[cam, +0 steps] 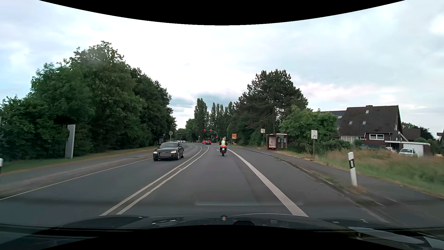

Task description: Follow the waypoints while adhering to traffic rules and regulations

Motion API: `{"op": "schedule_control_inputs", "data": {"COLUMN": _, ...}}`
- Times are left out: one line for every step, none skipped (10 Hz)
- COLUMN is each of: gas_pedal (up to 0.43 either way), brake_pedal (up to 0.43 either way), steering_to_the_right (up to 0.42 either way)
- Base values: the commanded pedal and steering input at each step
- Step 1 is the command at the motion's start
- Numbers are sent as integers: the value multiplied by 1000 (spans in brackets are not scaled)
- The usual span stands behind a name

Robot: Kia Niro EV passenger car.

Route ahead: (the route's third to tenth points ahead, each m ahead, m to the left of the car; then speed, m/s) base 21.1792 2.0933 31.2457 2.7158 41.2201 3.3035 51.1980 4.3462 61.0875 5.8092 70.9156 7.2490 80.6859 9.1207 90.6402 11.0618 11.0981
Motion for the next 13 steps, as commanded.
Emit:
{"op": "schedule_control_inputs", "data": {"gas_pedal": 130, "brake_pedal": 0, "steering_to_the_right": -5}}
{"op": "schedule_control_inputs", "data": {"gas_pedal": 130, "brake_pedal": 0, "steering_to_the_right": -5}}
{"op": "schedule_control_inputs", "data": {"gas_pedal": 130, "brake_pedal": 0, "steering_to_the_right": -6}}
{"op": "schedule_control_inputs", "data": {"gas_pedal": 118, "brake_pedal": 0, "steering_to_the_right": -6}}
{"op": "schedule_control_inputs", "data": {"gas_pedal": 110, "brake_pedal": 0, "steering_to_the_right": -6}}
{"op": "schedule_control_inputs", "data": {"gas_pedal": 110, "brake_pedal": 0, "steering_to_the_right": -7}}
{"op": "schedule_control_inputs", "data": {"gas_pedal": 110, "brake_pedal": 0, "steering_to_the_right": -7}}
{"op": "schedule_control_inputs", "data": {"gas_pedal": 110, "brake_pedal": 0, "steering_to_the_right": -7}}
{"op": "schedule_control_inputs", "data": {"gas_pedal": 110, "brake_pedal": 0, "steering_to_the_right": -7}}
{"op": "schedule_control_inputs", "data": {"gas_pedal": 110, "brake_pedal": 0, "steering_to_the_right": -6}}
{"op": "schedule_control_inputs", "data": {"gas_pedal": 110, "brake_pedal": 0, "steering_to_the_right": -6}}
{"op": "schedule_control_inputs", "data": {"gas_pedal": 110, "brake_pedal": 0, "steering_to_the_right": -7}}
{"op": "schedule_control_inputs", "data": {"gas_pedal": 110, "brake_pedal": 0, "steering_to_the_right": -7}}
